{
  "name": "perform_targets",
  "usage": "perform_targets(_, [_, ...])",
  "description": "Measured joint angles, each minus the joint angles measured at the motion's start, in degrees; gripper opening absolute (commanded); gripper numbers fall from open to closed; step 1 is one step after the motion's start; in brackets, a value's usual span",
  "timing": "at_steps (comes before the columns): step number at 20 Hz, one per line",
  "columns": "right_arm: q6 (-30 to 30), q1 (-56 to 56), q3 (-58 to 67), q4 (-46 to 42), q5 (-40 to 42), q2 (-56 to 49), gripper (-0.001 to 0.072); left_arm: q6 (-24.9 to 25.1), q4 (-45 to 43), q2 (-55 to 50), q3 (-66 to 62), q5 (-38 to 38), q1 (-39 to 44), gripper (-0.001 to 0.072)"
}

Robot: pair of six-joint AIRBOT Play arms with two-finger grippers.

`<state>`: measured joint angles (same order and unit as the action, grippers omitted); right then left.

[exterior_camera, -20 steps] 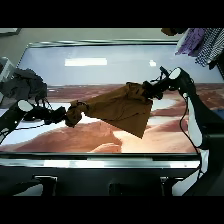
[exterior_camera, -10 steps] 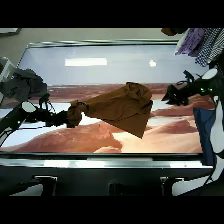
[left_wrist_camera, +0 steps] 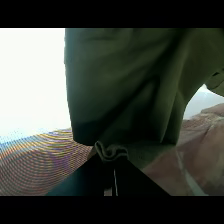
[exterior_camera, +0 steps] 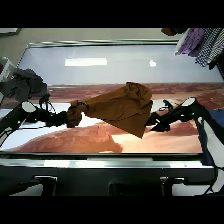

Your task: Fold the clothes and pants, and hang the long-sleeved shirts on hangers.

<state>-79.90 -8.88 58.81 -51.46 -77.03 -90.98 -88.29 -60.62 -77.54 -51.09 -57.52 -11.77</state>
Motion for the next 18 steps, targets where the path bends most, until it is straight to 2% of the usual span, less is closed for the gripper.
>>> perform_targets(5, [-0.7, 5.7, -4.3, 2.0, 4.8, 0.4, 0.0465, 0.0, 0.0, 0.0, 0.0, 0.0, 0.0, 0.0019])
perform_targets(6, [-1.1, 6.4, -4.6, 2.2, 5.8, 0.5, 0.035, 0.0, 0.0, 0.0, 0.0, -0.1, 0.0, 0.0019])
perform_targets(7, [-1.1, 7.0, -4.9, 2.3, 7.1, 0.4, 0.0172, 0.0, 0.0, 0.0, 0.0, -0.1, 0.0, 0.0018])
perform_targets(8, [-1.1, 7.4, -5.1, 2.3, 8.4, 0.4, 0.0036, 0.0, 0.0, 0.0, 0.0, -0.1, 0.0, 0.0018])
perform_targets(14, [1.0, 8.3, -3.1, 7.5, 10.7, 3.7, 0.0028, 0.1, -0.1, 0.8, -2.1, -1.3, -0.5, 0.0018])
perform_targets(18, [-1.1, 7.4, 8.2, 7.8, 9.6, 11.1, 0.0029, 0.1, -0.1, 4.8, -10.5, -4.9, -3.0, 0.0018])
